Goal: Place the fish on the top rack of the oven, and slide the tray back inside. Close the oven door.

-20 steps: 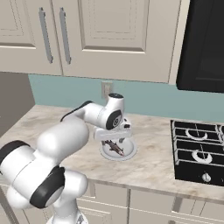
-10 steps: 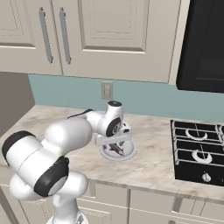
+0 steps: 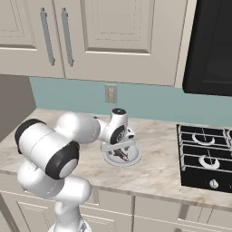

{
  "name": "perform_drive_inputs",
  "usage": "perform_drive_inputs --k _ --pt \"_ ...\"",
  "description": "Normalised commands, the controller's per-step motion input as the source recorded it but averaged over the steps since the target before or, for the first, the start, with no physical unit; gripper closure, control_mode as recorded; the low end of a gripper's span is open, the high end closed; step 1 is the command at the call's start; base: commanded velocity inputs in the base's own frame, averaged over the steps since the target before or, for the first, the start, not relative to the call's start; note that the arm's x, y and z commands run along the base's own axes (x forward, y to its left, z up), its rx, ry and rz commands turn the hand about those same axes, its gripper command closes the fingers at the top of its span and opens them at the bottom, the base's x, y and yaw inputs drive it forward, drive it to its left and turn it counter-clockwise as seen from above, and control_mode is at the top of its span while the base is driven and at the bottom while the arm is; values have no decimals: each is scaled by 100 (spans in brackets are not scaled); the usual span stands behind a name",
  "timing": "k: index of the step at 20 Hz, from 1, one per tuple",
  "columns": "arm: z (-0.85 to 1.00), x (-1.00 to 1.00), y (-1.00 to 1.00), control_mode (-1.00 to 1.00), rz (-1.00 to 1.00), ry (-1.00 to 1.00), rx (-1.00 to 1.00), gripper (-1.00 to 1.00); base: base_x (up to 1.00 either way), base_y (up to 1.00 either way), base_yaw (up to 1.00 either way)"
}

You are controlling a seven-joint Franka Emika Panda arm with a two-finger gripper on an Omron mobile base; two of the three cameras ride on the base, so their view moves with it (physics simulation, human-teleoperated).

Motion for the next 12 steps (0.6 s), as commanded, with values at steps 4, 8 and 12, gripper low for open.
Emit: perform_drive_inputs --k 4,8,12 --pt "-23 31 0 -100 0 -2 0 -100 0 0 0" --pt "-27 25 0 -100 0 0 -1 -100 0 0 0" --pt "-35 13 -1 -100 0 0 -1 -100 0 0 0"
